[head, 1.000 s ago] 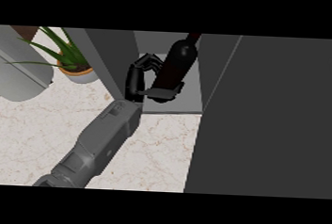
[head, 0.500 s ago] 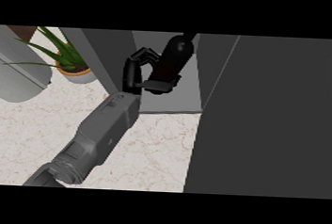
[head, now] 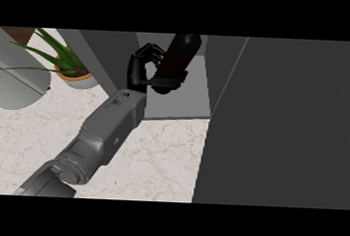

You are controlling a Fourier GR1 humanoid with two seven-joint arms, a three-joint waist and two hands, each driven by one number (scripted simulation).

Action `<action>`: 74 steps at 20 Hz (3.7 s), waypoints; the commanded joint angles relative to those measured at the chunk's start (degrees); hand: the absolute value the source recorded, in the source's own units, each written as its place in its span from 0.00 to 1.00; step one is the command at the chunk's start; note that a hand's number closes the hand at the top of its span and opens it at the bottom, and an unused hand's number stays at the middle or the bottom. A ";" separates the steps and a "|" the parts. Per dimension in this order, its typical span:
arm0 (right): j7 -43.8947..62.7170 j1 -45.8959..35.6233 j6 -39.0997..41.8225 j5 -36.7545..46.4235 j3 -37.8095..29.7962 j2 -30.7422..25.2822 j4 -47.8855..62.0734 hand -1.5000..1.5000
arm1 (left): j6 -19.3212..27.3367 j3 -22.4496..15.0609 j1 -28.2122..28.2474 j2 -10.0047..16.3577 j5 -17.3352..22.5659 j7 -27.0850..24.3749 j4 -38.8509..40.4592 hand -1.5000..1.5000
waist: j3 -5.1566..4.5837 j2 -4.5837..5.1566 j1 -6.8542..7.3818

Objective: Pick up the wine, place it into the cabinet and close the cabinet

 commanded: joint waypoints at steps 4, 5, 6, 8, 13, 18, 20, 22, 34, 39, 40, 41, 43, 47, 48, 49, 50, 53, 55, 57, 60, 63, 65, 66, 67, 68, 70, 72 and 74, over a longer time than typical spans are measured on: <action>-0.01 2.66 -0.02 -0.76 2.33 1.71 -3.14 0.00 | 3.81 0.49 -4.43 0.21 -1.08 2.70 3.90 1.00 | -0.01 0.41 -0.71; 2.36 -1.27 -0.76 -2.23 0.45 0.40 -2.82 0.00 | 2.89 0.43 -2.80 0.26 -1.16 1.45 4.37 1.00 | -0.08 0.62 -1.47; 1.78 1.64 0.00 -2.60 0.66 0.64 -5.00 0.00 | 1.45 0.40 -3.08 1.39 -1.27 2.35 4.60 1.00 | -0.02 0.59 -1.71; 0.10 0.98 0.25 -0.41 2.28 0.95 -2.89 0.00 | 4.77 0.61 -2.60 -0.15 -1.35 0.89 5.06 1.00 | -0.05 0.75 -1.36; -1.72 0.85 0.73 -2.54 0.06 1.19 -1.50 0.00 | 0.33 1.10 -2.91 3.23 -1.11 4.06 5.85 1.00 | -0.01 1.17 -1.73; 0.54 0.07 0.02 -1.29 2.42 1.59 -2.77 0.00 | -2.48 5.91 -1.32 -0.09 3.42 2.41 3.13 1.00 | -0.15 1.06 -2.20; -0.75 -1.33 -0.61 -0.70 1.88 2.11 -1.63 0.00 | -6.89 6.88 1.73 -0.64 4.53 1.05 2.28 1.00 | -0.19 1.09 -2.14; 0.57 -1.22 -0.17 -2.25 0.46 1.18 -2.10 0.00 | -7.45 7.71 2.01 -0.66 5.11 0.97 2.73 1.00 | -0.14 1.03 -2.24; 0.11 -2.07 0.11 -2.19 2.59 2.85 -0.74 0.00 | -13.28 8.01 8.04 -0.69 8.19 -0.36 2.35 1.00 | -0.22 0.95 -4.98; -1.06 -1.91 1.14 -3.23 2.48 3.18 0.24 0.00 | -14.94 6.64 10.46 -0.69 8.74 -0.59 2.34 1.00 | -0.21 1.13 -5.45; -1.11 -1.61 0.95 -3.73 0.36 2.64 -0.58 0.00 | -14.92 6.45 10.52 -0.69 9.00 -0.02 2.19 1.00 | -0.16 0.93 -5.66; -1.16 -3.25 0.93 -2.55 3.01 3.33 1.03 0.00 | -14.56 6.00 11.92 -0.69 9.27 -1.43 1.81 1.00 | -0.28 1.01 -6.05; -1.60 -1.37 1.14 -2.77 3.36 3.85 -0.27 0.00 | -13.03 5.87 10.93 -0.69 9.91 -0.22 1.72 1.00 | -0.25 1.07 -7.00; -2.79 -1.18 1.84 -3.87 2.43 3.97 0.83 0.00 | -11.45 4.92 12.00 -0.69 10.50 -1.16 1.20 1.00 | -0.20 1.15 -6.82; -1.07 -0.18 1.79 -3.69 2.36 3.24 -1.01 0.00 | -11.50 4.81 11.84 -0.69 10.28 -1.23 1.65 1.00 | -0.21 1.07 -6.85; -1.39 -2.41 0.42 -1.94 3.69 4.31 0.02 0.00 | -11.79 4.60 12.15 -0.69 10.62 -1.17 1.23 1.00 | -0.33 1.00 -6.54; -2.31 -1.37 0.84 -3.23 2.98 4.69 0.38 0.00 | -11.98 3.81 12.84 -0.70 10.35 -2.03 0.93 1.00 | -0.28 1.29 -7.31; -1.40 -2.38 0.93 -4.05 2.42 4.26 0.88 0.00 | -9.56 2.95 11.07 -0.70 10.86 -1.18 0.05 1.00 | -0.27 1.02 -7.30; -2.18 -1.06 1.48 -4.47 2.77 4.67 0.35 0.00 | -9.21 2.94 10.31 -0.70 11.81 0.18 -0.38 1.00 | -0.22 1.18 -7.64; -2.17 -0.62 1.50 -3.60 2.23 4.25 0.72 0.00 | -9.23 2.75 9.89 -0.70 12.35 0.79 -0.47 1.00 | -0.23 1.20 -7.00; -2.33 -0.45 1.74 -3.45 2.45 4.30 1.06 0.00 | -5.96 2.37 6.46 -0.69 12.87 1.70 -1.00 1.00 | -0.18 1.14 -6.60; -2.91 -0.13 2.29 -3.90 2.49 4.42 0.88 0.00 | -5.54 1.92 5.66 -0.69 13.76 2.10 -1.57 1.00 | -0.18 1.31 -7.06; -3.04 0.42 2.48 -4.73 1.33 4.15 -0.09 0.00 | -5.05 2.07 4.95 -0.69 14.26 2.44 -1.24 1.00 | -0.12 1.33 -6.78; -3.68 -0.08 2.68 -3.98 1.09 3.96 1.51 0.00 | -4.97 2.09 4.23 -0.69 14.46 2.39 -1.44 1.00 | -0.13 1.38 -6.00; -3.76 -0.07 2.52 -4.09 0.80 4.09 1.50 0.00 | -4.41 2.01 2.97 -0.70 14.59 3.49 -1.18 1.00 | -0.12 1.53 -6.56; -3.70 1.02 3.08 -5.37 -0.28 3.74 1.19 0.00 | -2.81 1.71 2.92 -0.69 14.72 2.98 -1.17 1.00 | -0.04 1.42 -6.81; -4.21 3.02 3.57 -4.49 1.44 4.32 -0.03 0.00 | -2.37 1.23 2.23 -0.70 14.42 2.89 -0.68 1.00 | -0.05 1.44 -6.51; -4.91 2.02 3.50 -4.35 0.02 3.95 1.03 0.00 | -2.66 1.66 1.40 -0.70 14.88 3.79 -0.10 1.00 | -0.06 1.78 -6.43; -3.84 2.74 3.04 -3.36 2.03 4.47 -1.32 0.00 | -1.99 1.35 -0.36 -0.70 14.37 4.17 0.46 1.00 | -0.10 1.42 -6.02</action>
